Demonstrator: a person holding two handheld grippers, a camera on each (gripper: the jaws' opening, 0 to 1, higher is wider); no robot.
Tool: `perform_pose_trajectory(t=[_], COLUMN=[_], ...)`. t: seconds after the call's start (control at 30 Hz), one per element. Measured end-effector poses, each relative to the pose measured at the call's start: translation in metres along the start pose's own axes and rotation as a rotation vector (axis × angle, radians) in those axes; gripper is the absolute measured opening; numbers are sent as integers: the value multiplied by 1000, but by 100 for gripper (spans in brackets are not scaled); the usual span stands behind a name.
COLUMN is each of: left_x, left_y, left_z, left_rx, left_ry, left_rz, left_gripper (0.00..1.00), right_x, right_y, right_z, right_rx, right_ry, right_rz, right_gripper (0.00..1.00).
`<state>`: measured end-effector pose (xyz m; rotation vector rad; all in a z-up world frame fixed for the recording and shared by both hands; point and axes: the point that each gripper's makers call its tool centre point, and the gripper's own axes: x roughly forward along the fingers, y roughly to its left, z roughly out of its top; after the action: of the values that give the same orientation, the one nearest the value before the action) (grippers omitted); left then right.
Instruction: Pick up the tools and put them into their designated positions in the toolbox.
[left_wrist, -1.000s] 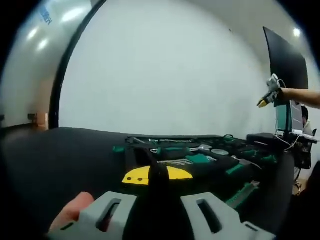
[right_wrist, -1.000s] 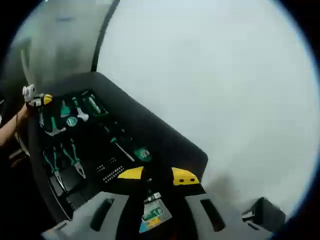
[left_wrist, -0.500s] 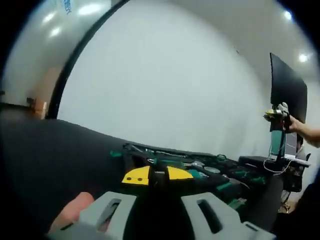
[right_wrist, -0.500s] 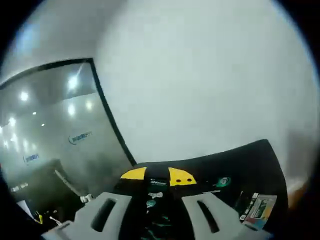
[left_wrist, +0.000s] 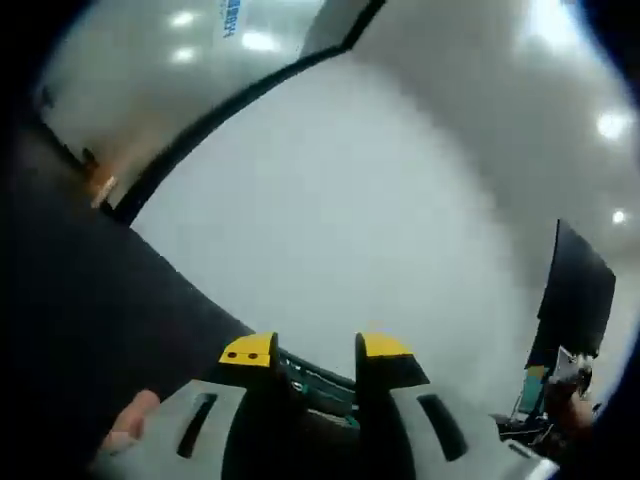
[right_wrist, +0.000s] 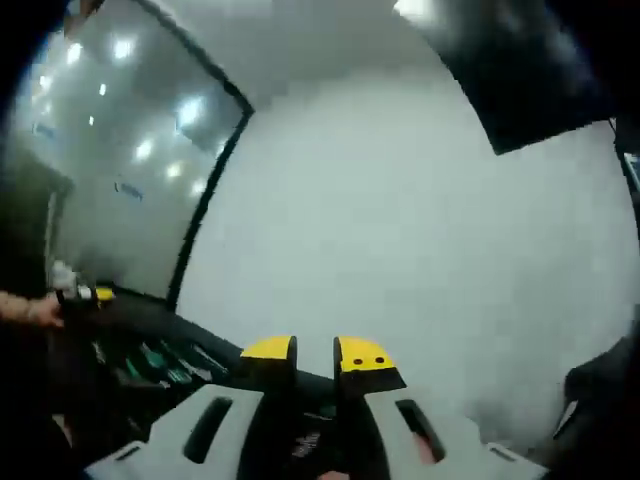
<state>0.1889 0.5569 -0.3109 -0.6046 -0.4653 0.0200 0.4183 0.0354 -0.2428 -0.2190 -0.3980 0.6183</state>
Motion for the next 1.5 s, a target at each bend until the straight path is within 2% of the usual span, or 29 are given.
perform_pose_trajectory(t=[0.03,0.07,0.1,0.13,0.2,0.23,0.27,0.3,0.33,0.37,0.4,0.43,0.47,0.53,0.6,0.9,0.93,1.07,1.33,1.4,1.5], left_x=[-1,-2,-4,-6,-7,-8,-8,-7,-6,-5,-3,-2,-2,-1,0,0,0,-2,3,4,5], left_y=[-4,-6,-6,-5,0,-4,-5,-7,-9,-15,-15,-18,-20,-24,-25,-19,-17,-9,-18,-21,-28], left_z=[4,11,13,14,17,16,16,15,15,10,8,5,3,0,-2,-4,-2,-2,-22,-28,-38], left_rx=[-3,-1,-12,-33,-53,-61,-68,-72,-73,-87,-83,-58,-29,31,29,19,-22,-12,98,170,220], left_ry=[-22,-63,-77,-79,-88,-90,-91,-91,-87,-60,-42,-28,-23,-13,-4,3,-4,-1,83,109,144], left_rz=[-19,-27,-29,-28,-17,-16,-17,-26,-40,-70,-77,-79,-79,-80,-84,-80,-74,-33,-46,-66,-76], left_gripper=[28,28,28,28,28,27,26,25,24,22,20,17,16,16,16,16,16,16,16,17,17], right_x=[5,8,4,3,-2,-3,-1,-2,0,1,0,-2,-2,-6,-10,-18,-17,-17,-15,-15,-14], right_y=[-7,-13,-13,-15,-19,-17,-13,-6,-3,1,2,-1,-6,-15,-25,-26,-26,-27,-22,-21,-19], right_z=[-19,-47,-62,-74,-88,-94,-100,-102,-97,-96,-105,-112,-112,-118,-120,-125,-127,-127,-130,-130,-129], right_rx=[10,36,59,59,72,100,99,158,234,301,295,288,303,366,411,442,448,441,447,449,445], right_ry=[6,50,83,107,96,99,131,162,117,106,164,192,179,205,206,234,242,244,258,259,257], right_rz=[-25,-45,-56,-65,-80,-74,-43,3,13,29,31,16,-1,-42,-92,-112,-110,-114,-87,-83,-73], right_gripper=[13,13,13,13,13,13,13,13,13,13,13,13,13,13,13,13,13,13,13,13,13])
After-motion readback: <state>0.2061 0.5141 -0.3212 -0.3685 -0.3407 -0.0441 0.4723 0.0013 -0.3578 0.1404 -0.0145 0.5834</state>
